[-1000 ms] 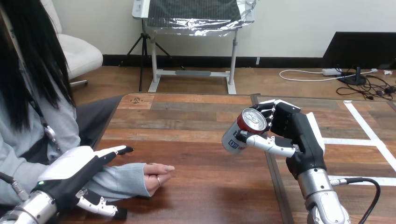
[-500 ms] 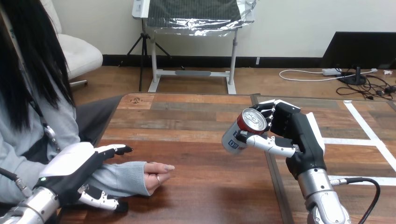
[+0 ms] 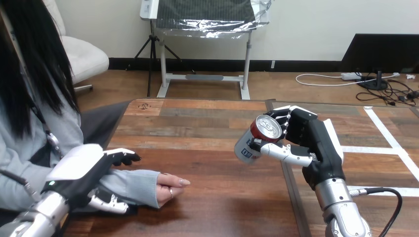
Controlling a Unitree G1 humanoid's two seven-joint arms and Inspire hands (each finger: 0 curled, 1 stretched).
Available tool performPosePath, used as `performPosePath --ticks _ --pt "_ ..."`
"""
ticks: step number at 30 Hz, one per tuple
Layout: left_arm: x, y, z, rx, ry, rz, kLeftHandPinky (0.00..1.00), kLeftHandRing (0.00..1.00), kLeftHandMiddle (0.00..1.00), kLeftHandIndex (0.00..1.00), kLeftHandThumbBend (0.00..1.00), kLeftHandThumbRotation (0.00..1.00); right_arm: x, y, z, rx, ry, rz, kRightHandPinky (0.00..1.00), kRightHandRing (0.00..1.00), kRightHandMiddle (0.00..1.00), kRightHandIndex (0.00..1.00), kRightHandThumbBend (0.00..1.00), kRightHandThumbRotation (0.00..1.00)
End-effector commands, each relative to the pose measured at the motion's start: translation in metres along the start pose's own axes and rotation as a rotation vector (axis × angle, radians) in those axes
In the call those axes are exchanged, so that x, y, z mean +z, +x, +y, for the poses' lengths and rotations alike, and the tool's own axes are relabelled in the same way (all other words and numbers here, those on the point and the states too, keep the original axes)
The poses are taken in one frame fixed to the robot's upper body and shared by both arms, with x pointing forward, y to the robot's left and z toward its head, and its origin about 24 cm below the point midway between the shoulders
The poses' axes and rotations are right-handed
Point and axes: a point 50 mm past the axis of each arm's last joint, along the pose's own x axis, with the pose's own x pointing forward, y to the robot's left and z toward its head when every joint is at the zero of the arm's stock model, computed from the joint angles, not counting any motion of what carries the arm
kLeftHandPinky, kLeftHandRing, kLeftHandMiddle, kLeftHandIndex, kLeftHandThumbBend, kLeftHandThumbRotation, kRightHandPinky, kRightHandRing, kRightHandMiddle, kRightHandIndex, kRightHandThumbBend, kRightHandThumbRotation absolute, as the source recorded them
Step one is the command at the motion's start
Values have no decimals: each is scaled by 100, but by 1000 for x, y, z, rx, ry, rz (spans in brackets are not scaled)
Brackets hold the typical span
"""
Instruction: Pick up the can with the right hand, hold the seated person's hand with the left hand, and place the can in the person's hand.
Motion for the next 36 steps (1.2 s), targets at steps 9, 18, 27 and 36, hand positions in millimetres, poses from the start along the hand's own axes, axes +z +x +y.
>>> performPosePath --ticks 9,18,27,36 --pt "16 24 2 -6 38 -47 56 62 66 67 100 9 27 21 -5 -4 -5 -136 35 40 46 49 84 0" --pt "19 29 3 -21 24 -55 53 58 62 63 100 4 27 20 -5 -2 -8 -136 34 39 46 49 84 0" --pt "21 33 4 -40 25 -57 51 55 59 59 100 3 28 20 -4 2 2 -142 33 39 46 49 83 0" --pt "22 35 5 -71 27 -57 49 52 56 57 98 2 29 20 -4 8 18 -151 33 39 46 49 83 0"
